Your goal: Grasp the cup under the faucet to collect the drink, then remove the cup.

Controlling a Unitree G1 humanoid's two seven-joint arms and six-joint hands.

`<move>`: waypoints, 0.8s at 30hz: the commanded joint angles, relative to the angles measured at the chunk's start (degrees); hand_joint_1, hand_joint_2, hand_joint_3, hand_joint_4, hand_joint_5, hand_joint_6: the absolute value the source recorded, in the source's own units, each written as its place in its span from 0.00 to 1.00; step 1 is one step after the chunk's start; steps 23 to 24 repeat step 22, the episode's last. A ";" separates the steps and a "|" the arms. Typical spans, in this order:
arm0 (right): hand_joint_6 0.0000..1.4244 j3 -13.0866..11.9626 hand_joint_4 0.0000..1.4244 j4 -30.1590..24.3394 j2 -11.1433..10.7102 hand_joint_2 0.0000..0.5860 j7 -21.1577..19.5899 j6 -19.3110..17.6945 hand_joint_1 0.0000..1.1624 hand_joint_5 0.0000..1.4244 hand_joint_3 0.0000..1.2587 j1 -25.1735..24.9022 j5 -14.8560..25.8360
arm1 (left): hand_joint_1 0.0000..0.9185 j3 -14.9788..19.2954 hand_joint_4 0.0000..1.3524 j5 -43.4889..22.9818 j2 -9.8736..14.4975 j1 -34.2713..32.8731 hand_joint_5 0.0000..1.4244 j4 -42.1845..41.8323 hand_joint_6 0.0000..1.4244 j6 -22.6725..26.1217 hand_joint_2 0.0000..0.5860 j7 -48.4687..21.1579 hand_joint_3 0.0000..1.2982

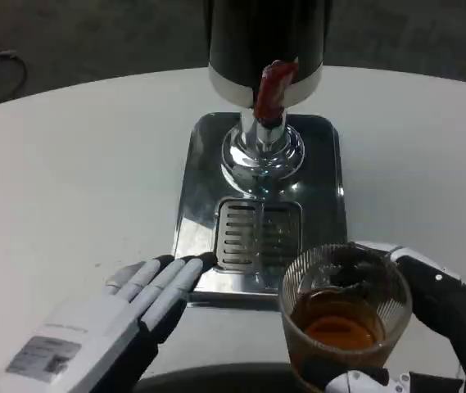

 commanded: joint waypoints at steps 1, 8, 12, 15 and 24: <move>0.34 0.15 0.61 -1.93 0.39 0.32 0.06 -2.64 0.78 0.63 0.64 -0.15 1.03 | 0.00 0.23 0.00 0.59 0.92 -0.39 0.00 -0.26 0.02 0.69 0.11 -0.11 0.00; 0.34 0.06 0.61 -1.67 0.41 0.32 0.20 -2.27 0.78 0.63 0.64 -0.75 1.02 | 0.00 -0.37 0.00 1.73 1.91 -1.55 0.00 0.42 0.02 1.82 0.11 -0.46 0.00; 0.34 -0.05 0.61 -1.41 0.48 0.32 0.21 -2.12 0.78 0.63 0.64 -1.09 1.16 | 0.00 -0.74 0.00 1.87 2.09 -1.81 0.00 0.83 0.02 2.39 0.11 -0.51 0.00; 0.34 -0.15 0.61 -1.17 0.55 0.33 0.25 -1.94 0.79 0.63 0.64 -1.54 1.38 | 0.00 -1.00 0.00 1.90 2.10 -2.16 0.00 1.07 0.02 2.76 0.11 -0.55 0.00; 0.34 -0.55 0.61 -1.07 0.46 0.33 0.40 -1.70 0.79 0.63 0.64 -1.75 1.41 | 0.00 -1.73 0.00 2.00 2.27 -2.71 0.00 1.25 0.02 3.57 0.11 -0.62 0.00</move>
